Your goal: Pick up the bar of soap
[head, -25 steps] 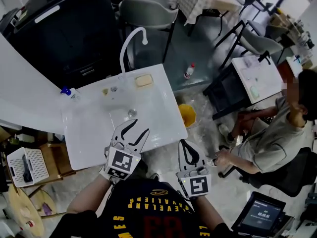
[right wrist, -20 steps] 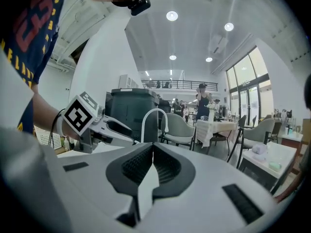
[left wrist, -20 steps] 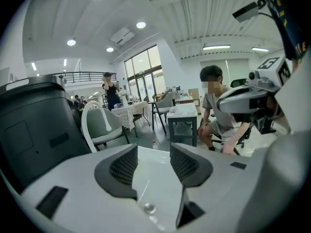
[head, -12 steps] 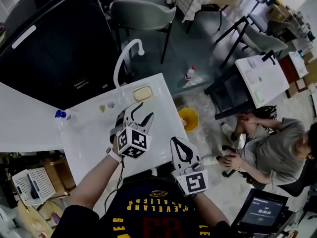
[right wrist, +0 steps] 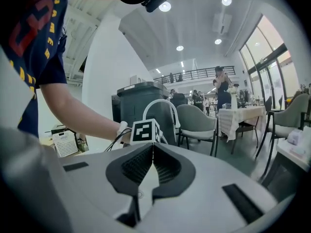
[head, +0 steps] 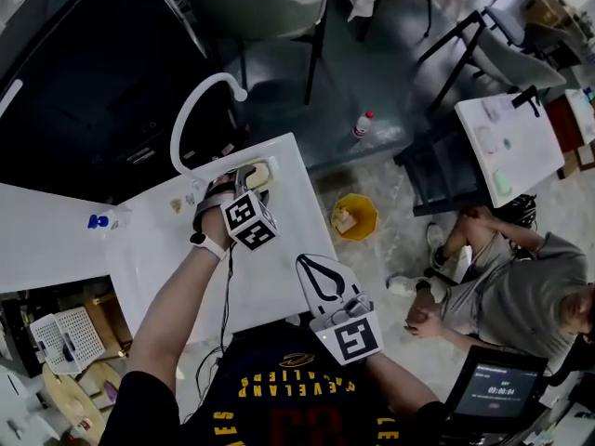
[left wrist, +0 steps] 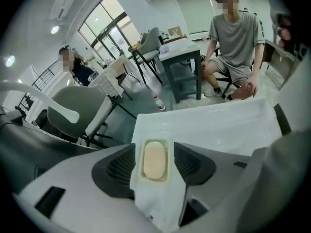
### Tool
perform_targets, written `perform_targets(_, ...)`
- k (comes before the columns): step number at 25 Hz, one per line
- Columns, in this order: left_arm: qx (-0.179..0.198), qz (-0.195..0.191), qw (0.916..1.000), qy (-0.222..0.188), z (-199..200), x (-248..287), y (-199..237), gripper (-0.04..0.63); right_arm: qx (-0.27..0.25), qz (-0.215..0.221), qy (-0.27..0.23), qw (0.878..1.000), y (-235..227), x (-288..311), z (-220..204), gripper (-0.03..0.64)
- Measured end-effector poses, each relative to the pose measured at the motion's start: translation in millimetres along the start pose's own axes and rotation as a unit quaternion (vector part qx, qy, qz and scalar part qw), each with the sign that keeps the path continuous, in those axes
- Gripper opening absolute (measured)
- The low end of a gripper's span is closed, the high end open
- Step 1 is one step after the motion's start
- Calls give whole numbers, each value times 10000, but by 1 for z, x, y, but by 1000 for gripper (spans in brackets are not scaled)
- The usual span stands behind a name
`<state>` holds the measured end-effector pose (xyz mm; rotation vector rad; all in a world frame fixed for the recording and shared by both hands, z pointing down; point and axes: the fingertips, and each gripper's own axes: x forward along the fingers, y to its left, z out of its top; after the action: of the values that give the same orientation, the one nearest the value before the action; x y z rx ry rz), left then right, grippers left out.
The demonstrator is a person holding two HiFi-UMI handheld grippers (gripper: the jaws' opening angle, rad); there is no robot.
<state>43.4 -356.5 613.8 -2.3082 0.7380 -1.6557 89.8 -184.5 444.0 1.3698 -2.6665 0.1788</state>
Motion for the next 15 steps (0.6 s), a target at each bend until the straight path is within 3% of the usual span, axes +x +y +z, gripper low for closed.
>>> perform_targets(3, -195, -419, 9981, 412, -17, 22, -3, 265, 66, 91, 109, 9999, -7, 1, -6, 17)
perform_targets(6, -118, -686, 9951, 697, -25, 36, 2, 267, 137, 104, 190, 9997, -20, 2, -12, 17)
perform_targets(9, -51, -1008, 9915, 819, -26, 48, 6, 268, 328, 12, 86, 9994, -36, 5, -15, 17)
perform_targets(12, -251, -1367, 9873, 772, -28, 57, 3, 270, 504, -94, 13, 9987, -48, 7, -15, 17)
perform_targets(15, -166, -1531, 9841, 886, -33, 64, -2, 270, 440, -2, 267, 9987, -51, 10, -26, 17)
